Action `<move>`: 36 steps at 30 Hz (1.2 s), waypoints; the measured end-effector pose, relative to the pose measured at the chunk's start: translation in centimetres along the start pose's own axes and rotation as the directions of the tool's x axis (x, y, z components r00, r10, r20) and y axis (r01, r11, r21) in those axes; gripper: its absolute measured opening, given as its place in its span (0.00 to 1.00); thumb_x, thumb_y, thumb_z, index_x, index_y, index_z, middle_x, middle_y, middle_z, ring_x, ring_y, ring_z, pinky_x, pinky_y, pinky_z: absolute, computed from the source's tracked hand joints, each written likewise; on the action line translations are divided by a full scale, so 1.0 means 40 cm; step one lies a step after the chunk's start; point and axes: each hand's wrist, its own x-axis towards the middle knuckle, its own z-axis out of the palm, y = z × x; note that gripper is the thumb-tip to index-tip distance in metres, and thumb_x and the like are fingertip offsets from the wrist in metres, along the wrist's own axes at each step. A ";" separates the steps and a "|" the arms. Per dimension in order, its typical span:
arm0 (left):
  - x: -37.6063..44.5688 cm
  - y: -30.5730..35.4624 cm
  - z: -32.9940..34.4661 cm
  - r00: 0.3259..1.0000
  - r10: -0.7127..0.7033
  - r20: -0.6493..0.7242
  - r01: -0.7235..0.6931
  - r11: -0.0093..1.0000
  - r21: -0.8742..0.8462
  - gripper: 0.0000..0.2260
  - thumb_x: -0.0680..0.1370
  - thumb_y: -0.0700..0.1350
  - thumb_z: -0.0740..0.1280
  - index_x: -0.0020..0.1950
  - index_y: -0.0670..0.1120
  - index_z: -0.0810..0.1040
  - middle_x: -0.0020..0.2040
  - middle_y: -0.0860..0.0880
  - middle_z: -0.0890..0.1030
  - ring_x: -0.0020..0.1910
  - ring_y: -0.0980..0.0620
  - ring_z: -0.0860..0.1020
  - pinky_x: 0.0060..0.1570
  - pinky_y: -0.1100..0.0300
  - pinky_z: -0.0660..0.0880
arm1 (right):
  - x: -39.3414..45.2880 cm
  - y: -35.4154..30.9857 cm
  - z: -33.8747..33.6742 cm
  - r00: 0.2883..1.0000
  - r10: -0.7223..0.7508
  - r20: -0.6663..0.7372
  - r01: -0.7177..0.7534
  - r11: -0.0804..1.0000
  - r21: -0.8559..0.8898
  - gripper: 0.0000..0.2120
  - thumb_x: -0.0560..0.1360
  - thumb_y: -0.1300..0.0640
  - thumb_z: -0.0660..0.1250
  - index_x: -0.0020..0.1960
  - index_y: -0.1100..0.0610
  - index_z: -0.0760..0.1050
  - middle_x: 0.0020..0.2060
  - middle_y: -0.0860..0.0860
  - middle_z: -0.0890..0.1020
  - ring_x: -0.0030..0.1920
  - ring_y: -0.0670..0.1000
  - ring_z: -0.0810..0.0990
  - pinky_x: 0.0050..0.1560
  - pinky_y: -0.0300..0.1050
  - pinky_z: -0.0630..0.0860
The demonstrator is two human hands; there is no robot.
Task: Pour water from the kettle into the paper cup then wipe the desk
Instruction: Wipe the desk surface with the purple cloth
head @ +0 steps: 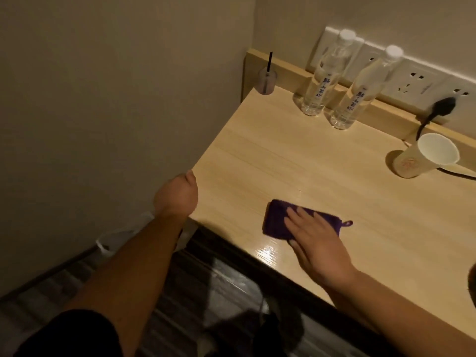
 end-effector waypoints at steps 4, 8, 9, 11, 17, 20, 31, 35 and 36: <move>-0.006 0.027 -0.027 0.998 0.010 0.058 -0.012 0.999 0.033 0.32 0.83 0.56 0.41 0.45 0.40 0.80 0.42 0.38 0.81 0.40 0.39 0.77 0.40 0.51 0.70 | -0.185 -0.124 0.019 0.999 0.029 0.014 -0.030 0.999 0.033 0.20 0.78 0.49 0.56 0.64 0.57 0.77 0.65 0.54 0.75 0.66 0.56 0.72 0.68 0.54 0.64; -0.001 0.030 -0.032 0.995 -0.001 0.095 -0.001 1.000 0.022 0.32 0.83 0.56 0.40 0.44 0.39 0.79 0.45 0.36 0.81 0.40 0.41 0.75 0.40 0.52 0.68 | -0.244 -0.164 -0.019 0.962 0.270 0.038 -0.252 0.826 0.503 0.18 0.79 0.51 0.60 0.69 0.47 0.71 0.68 0.43 0.71 0.69 0.41 0.66 0.69 0.39 0.60; 0.001 0.028 -0.029 0.995 -0.006 0.097 0.005 1.000 0.018 0.33 0.83 0.56 0.40 0.46 0.37 0.79 0.46 0.36 0.80 0.42 0.40 0.76 0.42 0.51 0.68 | -0.239 -0.154 -0.046 0.933 0.350 0.084 -0.319 0.693 0.647 0.17 0.79 0.48 0.59 0.67 0.43 0.72 0.66 0.40 0.74 0.66 0.37 0.69 0.65 0.33 0.62; 0.002 0.028 -0.025 0.996 -0.008 0.087 0.007 1.000 0.017 0.33 0.83 0.56 0.41 0.48 0.37 0.80 0.45 0.36 0.80 0.44 0.38 0.77 0.42 0.50 0.69 | -0.196 -0.099 -0.112 0.875 0.449 0.178 -0.367 0.377 0.850 0.14 0.77 0.46 0.60 0.60 0.41 0.78 0.54 0.44 0.83 0.54 0.43 0.79 0.53 0.36 0.70; 0.003 0.015 -0.020 0.998 -0.043 0.053 0.042 0.999 0.014 0.32 0.82 0.57 0.41 0.47 0.39 0.79 0.45 0.37 0.80 0.38 0.40 0.74 0.41 0.49 0.70 | 0.110 0.197 -0.257 0.829 0.542 -0.137 -0.257 0.588 0.767 0.11 0.79 0.47 0.58 0.58 0.44 0.76 0.50 0.45 0.82 0.49 0.49 0.79 0.48 0.48 0.72; 0.003 0.015 -0.015 0.998 -0.052 0.034 0.051 0.998 0.030 0.32 0.82 0.57 0.42 0.49 0.39 0.79 0.47 0.35 0.80 0.44 0.36 0.77 0.46 0.46 0.72 | 0.279 0.333 -0.261 0.933 0.270 -0.237 -0.221 0.951 0.215 0.18 0.81 0.51 0.56 0.70 0.48 0.66 0.65 0.48 0.75 0.62 0.52 0.72 0.59 0.49 0.69; 0.000 0.020 -0.009 0.999 -0.051 0.005 0.051 0.998 0.045 0.32 0.82 0.57 0.42 0.50 0.37 0.79 0.48 0.33 0.80 0.42 0.38 0.75 0.44 0.49 0.68 | 0.072 0.328 -0.117 0.993 0.096 -0.072 -0.100 0.994 -0.046 0.21 0.79 0.56 0.61 0.71 0.56 0.67 0.71 0.54 0.68 0.72 0.56 0.63 0.71 0.56 0.59; -0.005 0.021 -0.015 0.998 -0.049 0.040 0.047 0.997 0.053 0.34 0.82 0.57 0.41 0.55 0.34 0.78 0.54 0.30 0.78 0.52 0.31 0.76 0.51 0.43 0.71 | -0.225 0.165 -0.048 0.992 0.109 -0.063 -0.108 0.994 0.021 0.21 0.76 0.56 0.66 0.68 0.56 0.72 0.69 0.54 0.71 0.70 0.56 0.67 0.69 0.58 0.61; -0.006 0.025 -0.018 0.997 -0.056 0.056 0.052 0.997 0.062 0.34 0.82 0.57 0.41 0.56 0.33 0.77 0.56 0.29 0.77 0.54 0.30 0.75 0.54 0.41 0.71 | -0.282 0.128 -0.036 0.992 0.110 -0.060 -0.108 0.994 0.026 0.21 0.74 0.57 0.68 0.67 0.56 0.73 0.68 0.54 0.72 0.69 0.57 0.68 0.68 0.60 0.62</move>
